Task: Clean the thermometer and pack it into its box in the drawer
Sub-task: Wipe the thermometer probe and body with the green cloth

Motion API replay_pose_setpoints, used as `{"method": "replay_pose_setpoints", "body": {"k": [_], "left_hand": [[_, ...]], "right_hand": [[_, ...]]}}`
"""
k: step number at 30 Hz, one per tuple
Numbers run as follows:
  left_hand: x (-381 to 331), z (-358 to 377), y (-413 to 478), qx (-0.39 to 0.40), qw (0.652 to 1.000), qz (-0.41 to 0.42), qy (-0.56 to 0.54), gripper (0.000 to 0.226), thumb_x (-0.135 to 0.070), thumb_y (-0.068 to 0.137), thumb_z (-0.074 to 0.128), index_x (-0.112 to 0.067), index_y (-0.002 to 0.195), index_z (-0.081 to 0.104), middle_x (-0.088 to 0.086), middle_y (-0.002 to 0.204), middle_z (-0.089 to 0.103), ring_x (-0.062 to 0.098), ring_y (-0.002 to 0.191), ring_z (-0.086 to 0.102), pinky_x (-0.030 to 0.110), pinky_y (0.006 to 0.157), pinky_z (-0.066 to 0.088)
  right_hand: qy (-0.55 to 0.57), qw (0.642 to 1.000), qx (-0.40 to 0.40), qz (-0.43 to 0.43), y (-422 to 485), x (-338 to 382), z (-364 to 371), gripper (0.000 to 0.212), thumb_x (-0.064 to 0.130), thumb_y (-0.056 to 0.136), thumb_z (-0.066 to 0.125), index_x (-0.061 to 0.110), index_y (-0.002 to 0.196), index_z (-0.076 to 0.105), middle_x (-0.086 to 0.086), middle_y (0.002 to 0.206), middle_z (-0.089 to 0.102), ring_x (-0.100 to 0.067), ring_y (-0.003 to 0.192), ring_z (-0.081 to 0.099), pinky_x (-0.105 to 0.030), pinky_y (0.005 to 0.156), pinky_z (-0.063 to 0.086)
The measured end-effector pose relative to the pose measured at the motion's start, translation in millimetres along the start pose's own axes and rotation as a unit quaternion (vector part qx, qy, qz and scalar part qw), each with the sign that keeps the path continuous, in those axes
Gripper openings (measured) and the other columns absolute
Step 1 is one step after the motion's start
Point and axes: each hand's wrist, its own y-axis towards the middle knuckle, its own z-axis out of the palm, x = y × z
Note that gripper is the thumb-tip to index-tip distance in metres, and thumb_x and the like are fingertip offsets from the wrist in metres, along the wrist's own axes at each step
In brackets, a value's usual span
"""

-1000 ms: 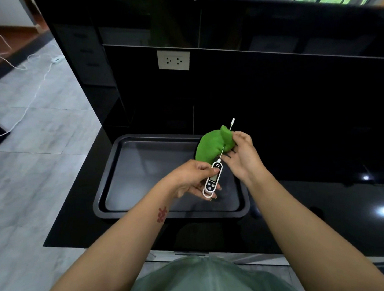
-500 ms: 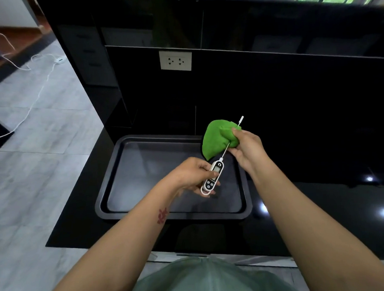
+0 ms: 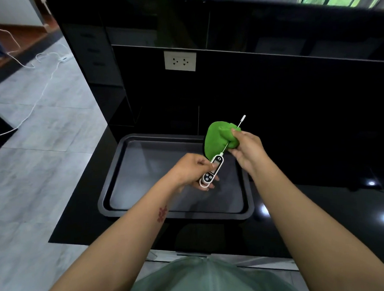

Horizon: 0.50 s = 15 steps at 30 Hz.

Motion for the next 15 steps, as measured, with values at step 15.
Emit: {"method": "replay_pose_setpoints", "body": {"k": [15], "left_hand": [[3,-12,-6,0.027,1.0,0.007,0.002,0.019,-0.027,0.094,0.061,-0.008,0.092,0.061,0.018,0.092,0.073,0.017,0.056,0.068,0.025,0.051,0.056]], "right_hand": [[-0.024,1.0,-0.016,0.0,-6,1,-4,0.014,0.008,0.097,0.054,0.006,0.084,0.06,-0.01,0.083,0.067,-0.017,0.074,0.066,-0.027,0.059,0.06]]}}
